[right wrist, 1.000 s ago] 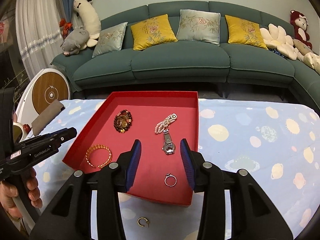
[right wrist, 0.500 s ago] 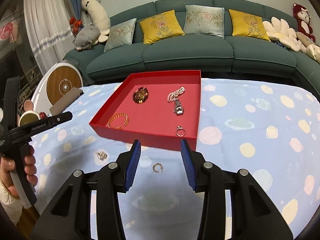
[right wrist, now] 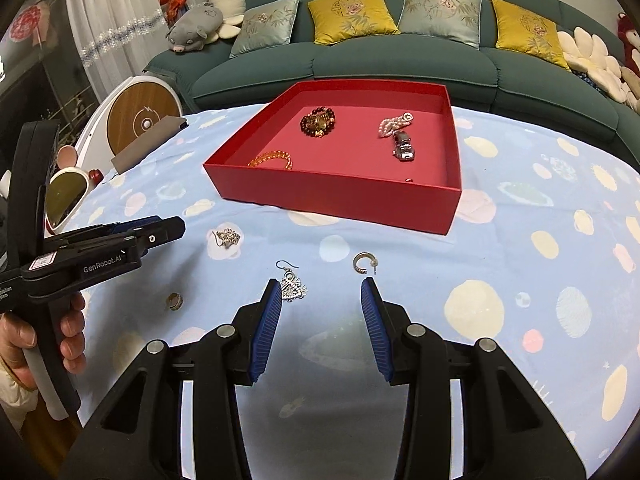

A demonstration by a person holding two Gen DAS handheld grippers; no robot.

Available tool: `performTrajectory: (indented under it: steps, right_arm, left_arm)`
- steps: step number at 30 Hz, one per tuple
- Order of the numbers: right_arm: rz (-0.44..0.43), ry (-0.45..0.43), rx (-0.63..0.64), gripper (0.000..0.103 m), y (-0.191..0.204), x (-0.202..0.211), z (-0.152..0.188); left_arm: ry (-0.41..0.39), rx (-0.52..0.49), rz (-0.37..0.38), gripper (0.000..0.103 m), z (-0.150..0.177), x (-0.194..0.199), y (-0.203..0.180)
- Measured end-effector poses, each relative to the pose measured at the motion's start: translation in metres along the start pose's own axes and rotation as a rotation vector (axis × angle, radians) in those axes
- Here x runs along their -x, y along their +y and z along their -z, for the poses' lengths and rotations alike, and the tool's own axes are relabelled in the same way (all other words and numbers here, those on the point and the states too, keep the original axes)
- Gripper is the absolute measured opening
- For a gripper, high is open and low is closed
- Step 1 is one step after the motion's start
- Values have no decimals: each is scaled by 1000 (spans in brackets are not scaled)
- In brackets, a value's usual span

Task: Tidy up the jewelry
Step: 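Move both open tools back over the earrings on the bedspread, then grasp a small earring with the left tool while the right tool grasps the triangle pendant earring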

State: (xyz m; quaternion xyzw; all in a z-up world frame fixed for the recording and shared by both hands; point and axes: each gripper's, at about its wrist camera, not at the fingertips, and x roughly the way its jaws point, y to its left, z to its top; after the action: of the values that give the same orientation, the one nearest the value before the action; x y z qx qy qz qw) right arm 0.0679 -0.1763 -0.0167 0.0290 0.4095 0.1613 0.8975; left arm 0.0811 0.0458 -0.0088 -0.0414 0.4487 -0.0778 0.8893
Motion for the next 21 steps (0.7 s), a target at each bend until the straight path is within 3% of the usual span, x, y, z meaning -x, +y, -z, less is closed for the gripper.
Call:
performTrajectory:
  steps: [13, 21]
  right_arm:
    - [-28, 66, 61, 40, 31, -37, 1]
    - [-9, 88, 69, 38, 30, -53, -1]
  left_arm:
    - [66, 8, 0, 49, -6, -40, -9]
    - [35, -47, -19, 53, -8, -49, -22]
